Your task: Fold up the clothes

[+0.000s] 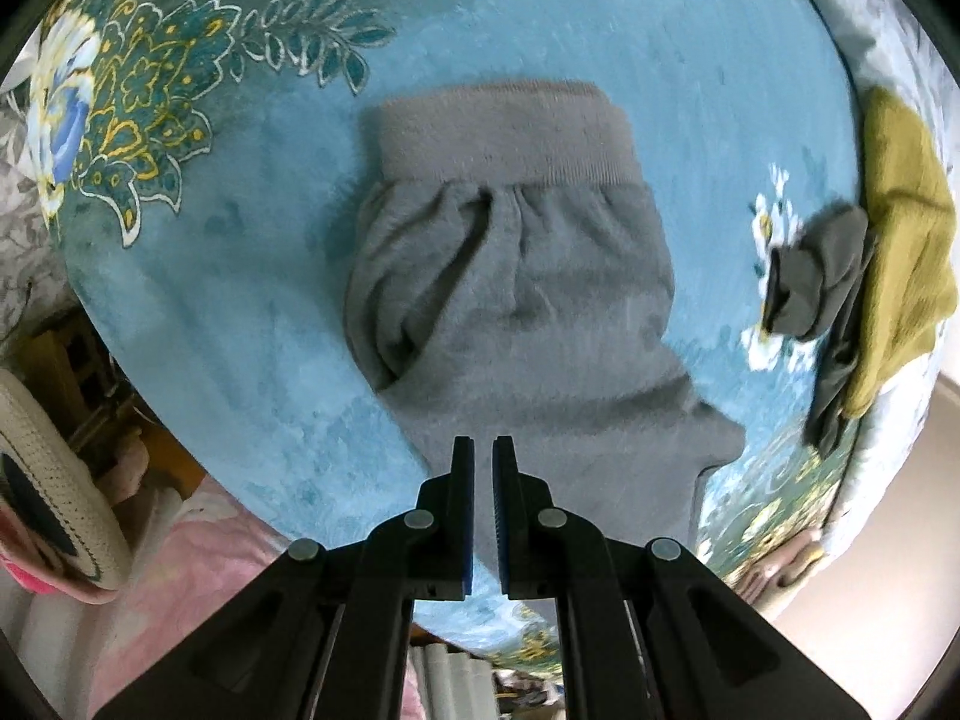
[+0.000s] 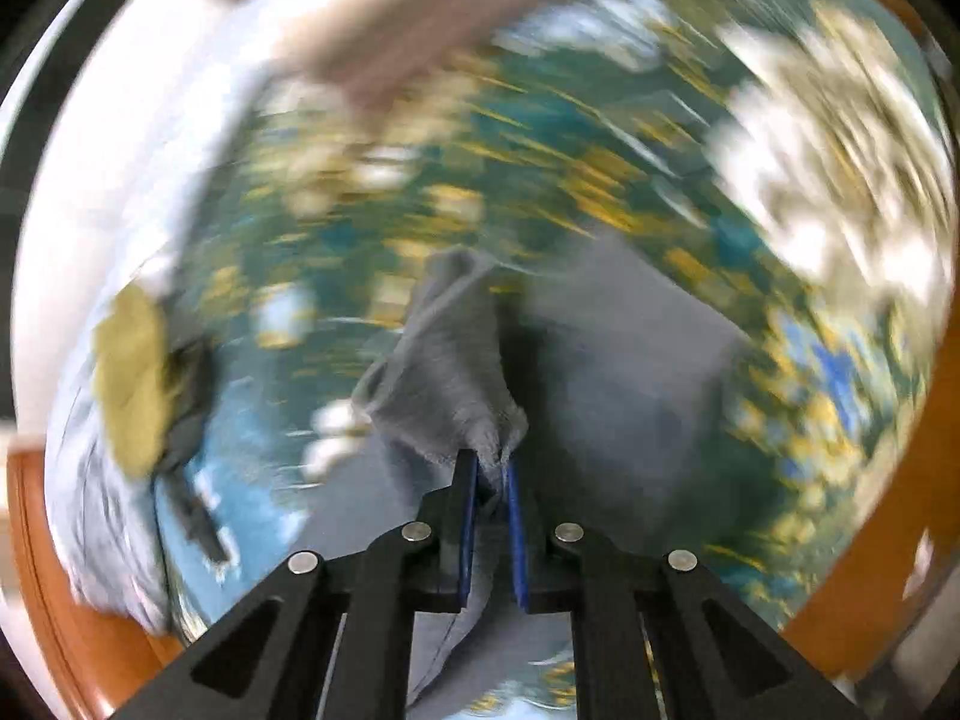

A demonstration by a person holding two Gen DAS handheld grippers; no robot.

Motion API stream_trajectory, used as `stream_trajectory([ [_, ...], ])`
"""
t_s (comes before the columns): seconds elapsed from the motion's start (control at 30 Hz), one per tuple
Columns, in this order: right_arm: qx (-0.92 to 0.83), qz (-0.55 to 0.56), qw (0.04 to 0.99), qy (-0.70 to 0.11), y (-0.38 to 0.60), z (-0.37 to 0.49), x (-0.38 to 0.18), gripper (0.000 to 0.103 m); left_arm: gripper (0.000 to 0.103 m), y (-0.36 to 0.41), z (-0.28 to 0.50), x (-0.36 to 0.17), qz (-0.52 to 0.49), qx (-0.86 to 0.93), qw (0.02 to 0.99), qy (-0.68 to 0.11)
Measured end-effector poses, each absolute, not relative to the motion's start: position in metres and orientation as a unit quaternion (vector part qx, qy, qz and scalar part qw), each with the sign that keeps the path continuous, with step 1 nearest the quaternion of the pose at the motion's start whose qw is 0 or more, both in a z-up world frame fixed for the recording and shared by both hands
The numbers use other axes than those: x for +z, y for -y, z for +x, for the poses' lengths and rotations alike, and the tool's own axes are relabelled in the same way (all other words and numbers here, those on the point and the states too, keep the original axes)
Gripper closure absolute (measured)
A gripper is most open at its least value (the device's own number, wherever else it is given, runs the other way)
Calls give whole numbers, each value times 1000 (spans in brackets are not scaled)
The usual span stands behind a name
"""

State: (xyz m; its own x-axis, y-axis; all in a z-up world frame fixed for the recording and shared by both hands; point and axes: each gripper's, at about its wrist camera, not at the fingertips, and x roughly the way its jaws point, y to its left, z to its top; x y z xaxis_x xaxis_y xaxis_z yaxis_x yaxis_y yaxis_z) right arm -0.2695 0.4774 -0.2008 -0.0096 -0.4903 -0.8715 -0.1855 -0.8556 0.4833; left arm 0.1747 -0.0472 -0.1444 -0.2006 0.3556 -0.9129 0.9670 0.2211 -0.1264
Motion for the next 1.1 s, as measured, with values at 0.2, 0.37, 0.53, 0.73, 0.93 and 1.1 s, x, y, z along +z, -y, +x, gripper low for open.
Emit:
stream_trajectory([
  [0.2,-647,692,68,312,-506,-264,-233,87,96,44,159,-136,522,-393,398,-644],
  [0.37,-657,663,71,352,-513,-267,-230,55,88,40,144,-130,534,-405,391,-631],
  [0.53,-659,666,90,337,-504,-272,-224,55,87,33,128,-126,547,-416,380,-619],
  [0.73,-672,671,99,299,-494,-276,-224,47,87,20,115,-126,562,-421,368,-609],
  [0.93,-682,673,112,265,-484,-279,-222,64,87,9,112,-126,572,-421,367,-601],
  [1.1,-699,647,165,256,-485,-281,-196,94,87,3,112,-129,576,-414,370,-600],
])
